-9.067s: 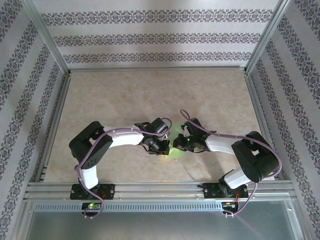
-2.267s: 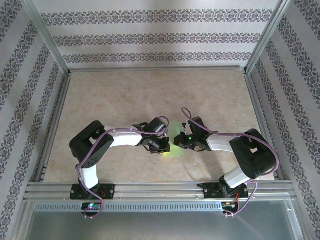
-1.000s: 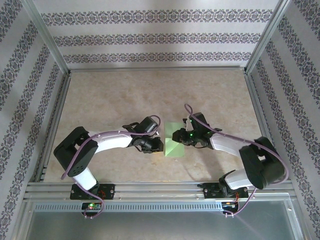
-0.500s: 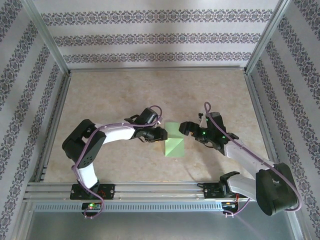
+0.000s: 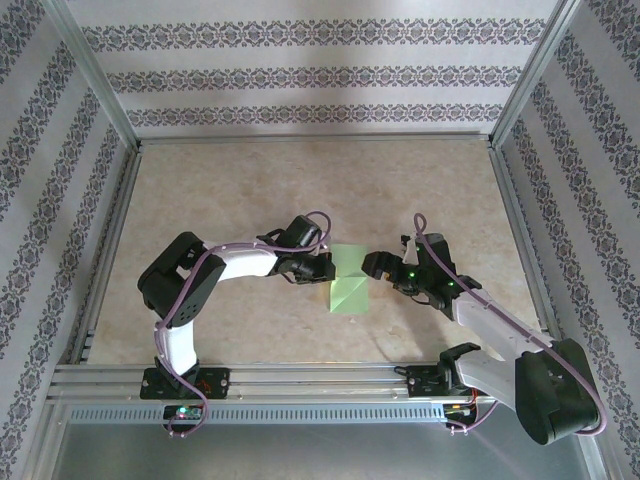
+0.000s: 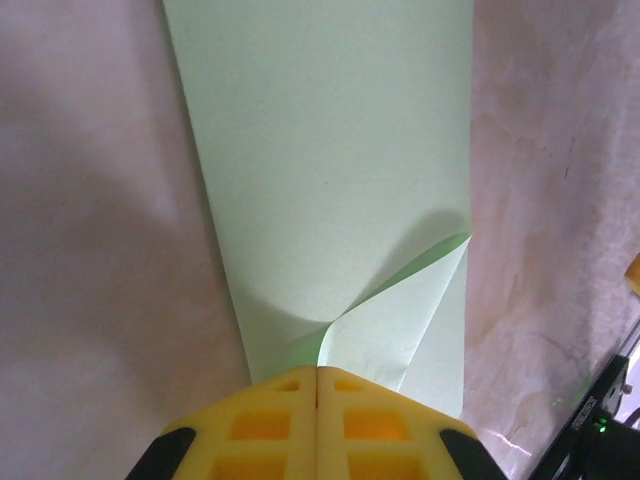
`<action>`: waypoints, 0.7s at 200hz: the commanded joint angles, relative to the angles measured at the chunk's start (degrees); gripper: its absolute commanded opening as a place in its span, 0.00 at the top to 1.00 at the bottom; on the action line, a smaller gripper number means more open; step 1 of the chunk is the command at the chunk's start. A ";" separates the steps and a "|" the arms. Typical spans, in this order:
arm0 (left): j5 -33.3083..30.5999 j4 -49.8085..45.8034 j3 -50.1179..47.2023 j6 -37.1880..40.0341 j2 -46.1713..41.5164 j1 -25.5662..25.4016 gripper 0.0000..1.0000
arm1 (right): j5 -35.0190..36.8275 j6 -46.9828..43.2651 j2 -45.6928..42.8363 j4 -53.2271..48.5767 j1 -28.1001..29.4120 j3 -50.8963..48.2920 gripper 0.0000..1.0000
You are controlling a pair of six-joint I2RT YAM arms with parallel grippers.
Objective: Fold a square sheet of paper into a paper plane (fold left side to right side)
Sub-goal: Turn over the paper at the center of the table.
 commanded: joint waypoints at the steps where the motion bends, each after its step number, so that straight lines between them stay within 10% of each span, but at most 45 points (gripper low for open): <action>1: -0.21 2.38 -0.25 0.57 -2.03 0.76 1.00 | -2.64 -0.44 1.96 0.61 -0.49 -0.62 0.14; 140: -5.41 14.94 -12.74 -5.71 -13.81 0.90 1.00 | -4.18 4.96 19.19 18.17 6.99 3.13 0.45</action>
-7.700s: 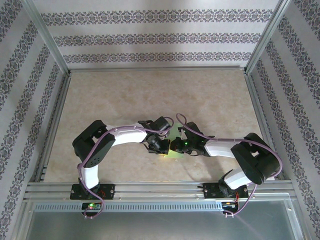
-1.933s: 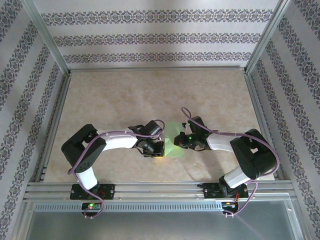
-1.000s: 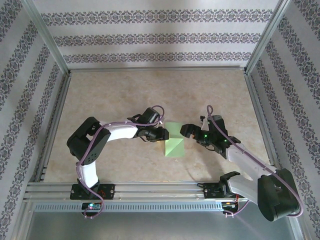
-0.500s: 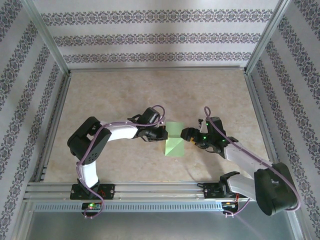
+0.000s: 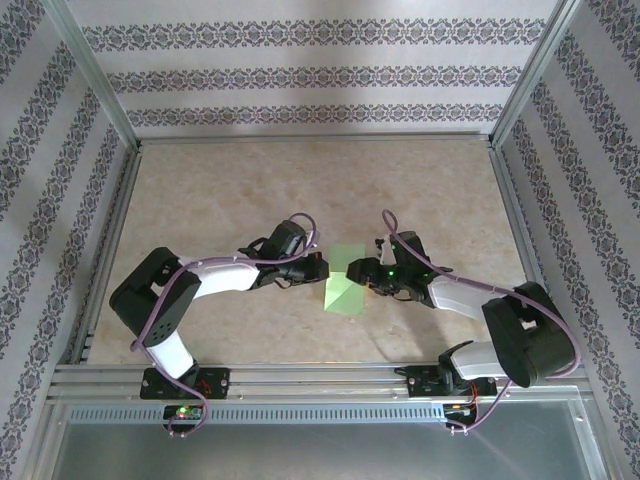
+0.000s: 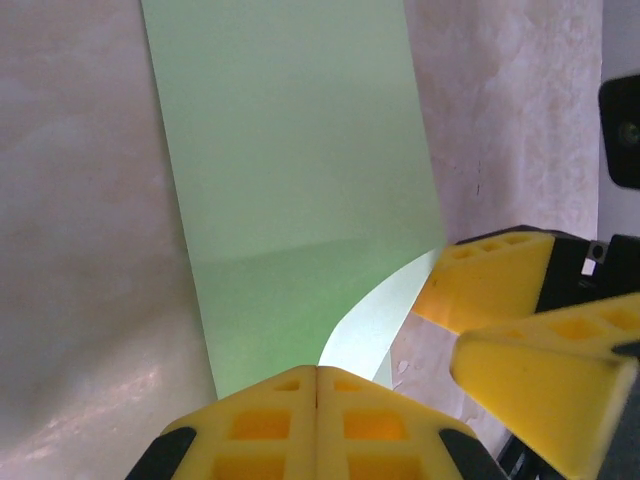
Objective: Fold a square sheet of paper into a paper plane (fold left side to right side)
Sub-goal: Turn over the paper at the center of the table.
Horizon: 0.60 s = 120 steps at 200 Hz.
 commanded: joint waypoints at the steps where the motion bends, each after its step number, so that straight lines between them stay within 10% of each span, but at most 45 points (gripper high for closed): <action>1: -2.38 4.07 -1.34 -1.80 -2.80 0.90 1.00 | 0.74 1.53 1.34 5.10 0.54 0.83 0.45; 120: -4.57 2.61 -2.31 -2.31 -3.68 1.16 0.91 | 0.71 2.29 6.20 10.35 2.56 2.56 0.68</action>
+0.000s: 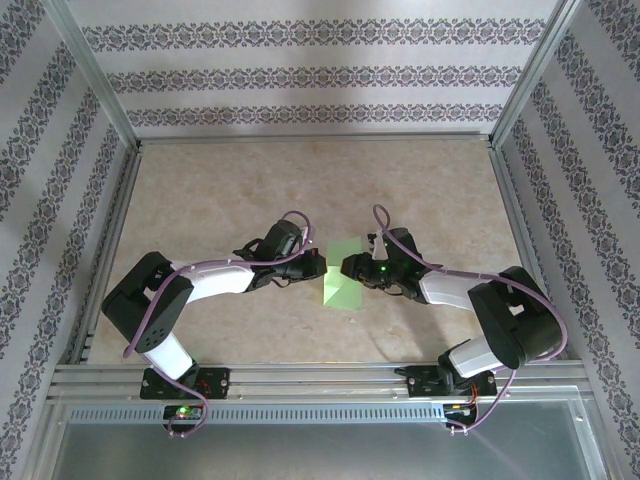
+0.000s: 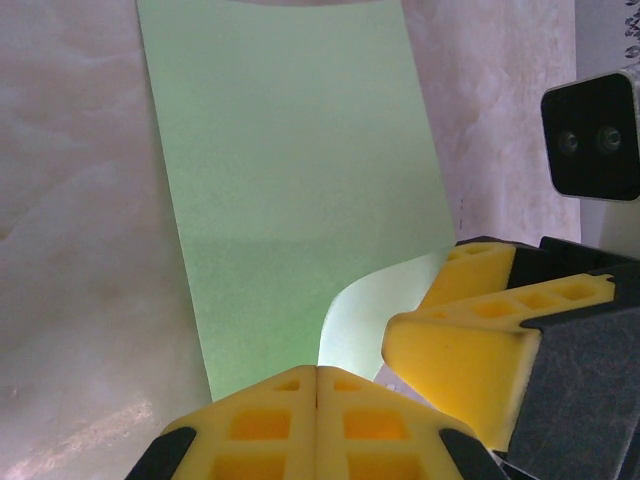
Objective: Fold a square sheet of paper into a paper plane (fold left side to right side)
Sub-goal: Turn over the paper at the center of the table.
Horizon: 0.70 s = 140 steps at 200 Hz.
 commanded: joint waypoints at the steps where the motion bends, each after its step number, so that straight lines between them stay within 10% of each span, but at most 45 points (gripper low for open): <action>1: -1.79 0.84 -1.20 -0.76 -1.64 0.79 0.91 | 0.72 -0.37 0.53 1.83 0.57 0.98 0.68; 54: -4.02 -1.56 -2.44 0.50 -6.98 2.67 0.72 | 2.20 -2.65 0.61 1.61 0.57 2.46 1.00; 140: -9.01 9.36 -12.46 -4.28 -33.19 7.35 0.00 | 1.99 -5.19 -17.73 2.64 -7.95 5.05 1.00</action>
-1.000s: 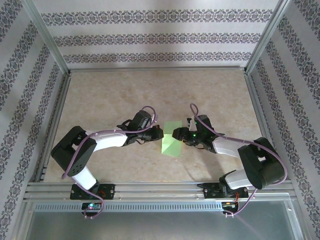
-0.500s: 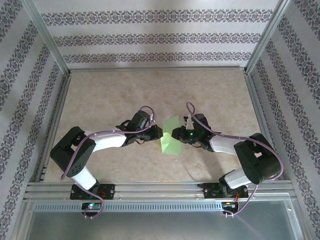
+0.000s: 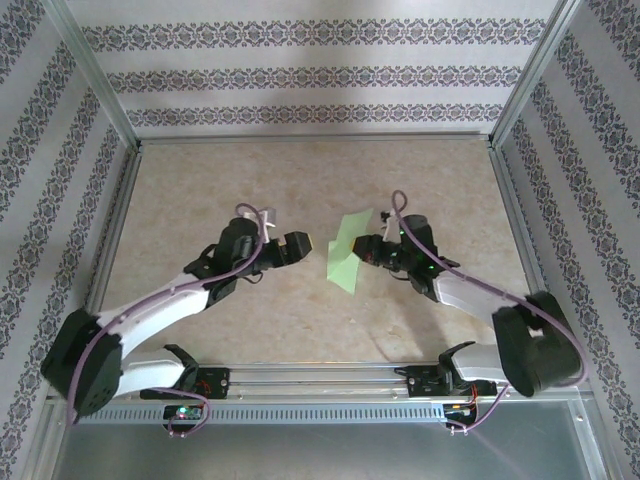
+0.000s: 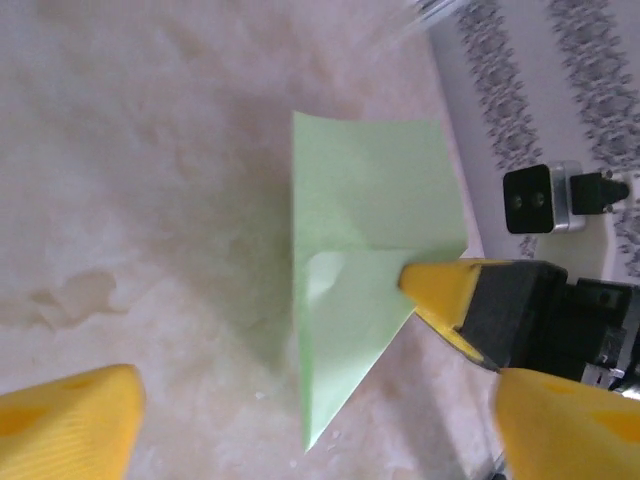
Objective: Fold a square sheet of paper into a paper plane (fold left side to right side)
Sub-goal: Turn over the paper at the center of the table.
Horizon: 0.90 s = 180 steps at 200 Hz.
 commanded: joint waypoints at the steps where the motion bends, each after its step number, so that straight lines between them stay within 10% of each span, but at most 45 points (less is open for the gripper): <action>1: -1.57 10.36 -3.12 -3.83 -5.99 1.60 0.00 | 0.01 -0.92 -6.14 2.63 -2.65 2.53 1.00; 138: 17.30 41.42 9.49 -16.40 11.93 -1.72 0.03 | -4.74 3.60 -11.00 11.74 3.63 12.41 1.00; 180: 17.50 40.13 9.60 -15.96 11.51 -1.81 0.29 | -3.18 3.59 -10.65 11.81 3.64 11.03 1.00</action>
